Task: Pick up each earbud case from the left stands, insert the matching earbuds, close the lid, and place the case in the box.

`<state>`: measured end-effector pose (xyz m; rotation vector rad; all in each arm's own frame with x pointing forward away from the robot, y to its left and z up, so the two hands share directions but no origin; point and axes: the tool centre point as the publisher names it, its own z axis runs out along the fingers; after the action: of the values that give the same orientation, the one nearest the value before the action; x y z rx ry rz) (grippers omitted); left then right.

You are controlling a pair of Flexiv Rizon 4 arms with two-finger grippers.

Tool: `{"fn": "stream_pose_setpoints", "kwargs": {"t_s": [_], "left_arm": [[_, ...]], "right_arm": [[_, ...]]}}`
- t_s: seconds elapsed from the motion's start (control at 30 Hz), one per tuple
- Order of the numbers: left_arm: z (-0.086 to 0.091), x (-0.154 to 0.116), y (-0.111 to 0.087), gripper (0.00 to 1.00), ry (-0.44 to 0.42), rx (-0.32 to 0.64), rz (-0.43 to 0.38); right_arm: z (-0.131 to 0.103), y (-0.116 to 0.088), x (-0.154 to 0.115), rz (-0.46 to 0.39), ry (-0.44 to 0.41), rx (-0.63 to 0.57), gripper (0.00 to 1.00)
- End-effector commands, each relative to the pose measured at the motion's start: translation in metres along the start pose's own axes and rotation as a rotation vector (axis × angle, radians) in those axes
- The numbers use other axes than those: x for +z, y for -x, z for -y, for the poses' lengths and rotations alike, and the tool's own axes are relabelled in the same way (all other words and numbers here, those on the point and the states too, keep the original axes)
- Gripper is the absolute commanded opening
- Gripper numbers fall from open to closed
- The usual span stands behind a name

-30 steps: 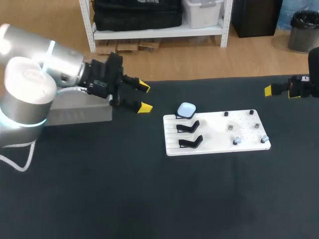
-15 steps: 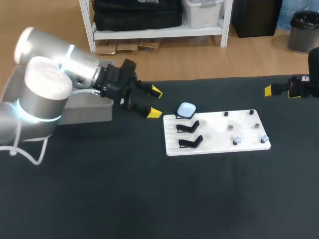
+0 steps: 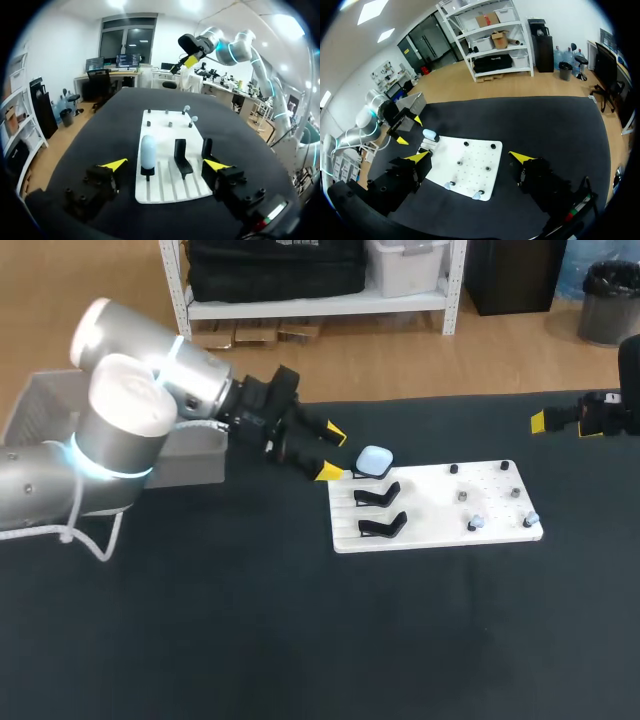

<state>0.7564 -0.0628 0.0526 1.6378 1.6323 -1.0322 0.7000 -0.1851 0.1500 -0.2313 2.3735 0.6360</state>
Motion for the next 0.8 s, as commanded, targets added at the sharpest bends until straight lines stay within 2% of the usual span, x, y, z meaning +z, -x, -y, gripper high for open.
{"fn": "stream_pose_setpoints", "kwargs": {"t_s": [0.03, 0.13, 0.3, 0.53, 0.7, 0.8], "left_arm": [[-0.011, 0.010, 0.000, 0.91, -0.060, 0.008, -0.008], [-0.013, 0.015, 0.000, 0.83, -0.046, 0.021, -0.011], [-0.017, 0.022, -0.002, 0.84, -0.035, 0.024, -0.011], [-0.024, 0.033, -0.004, 0.66, -0.009, 0.023, -0.014], [-0.027, 0.037, -0.004, 0.58, -0.007, 0.020, -0.011], [-0.028, 0.040, -0.004, 0.49, -0.011, 0.018, -0.011]], "right_arm": [[0.000, 0.000, 0.000, 0.000, 0.000, 0.000, 1.00], [0.000, 0.000, 0.000, 0.000, 0.000, 0.000, 1.00], [0.000, 0.000, 0.000, 0.000, 0.000, 0.000, 1.00], [0.000, 0.000, 0.000, 0.000, 0.000, 0.000, 1.00], [0.000, 0.000, 0.000, 0.000, 0.000, 0.000, 1.00], [0.000, 0.000, 0.000, 0.000, 0.000, 0.000, 1.00]]}}
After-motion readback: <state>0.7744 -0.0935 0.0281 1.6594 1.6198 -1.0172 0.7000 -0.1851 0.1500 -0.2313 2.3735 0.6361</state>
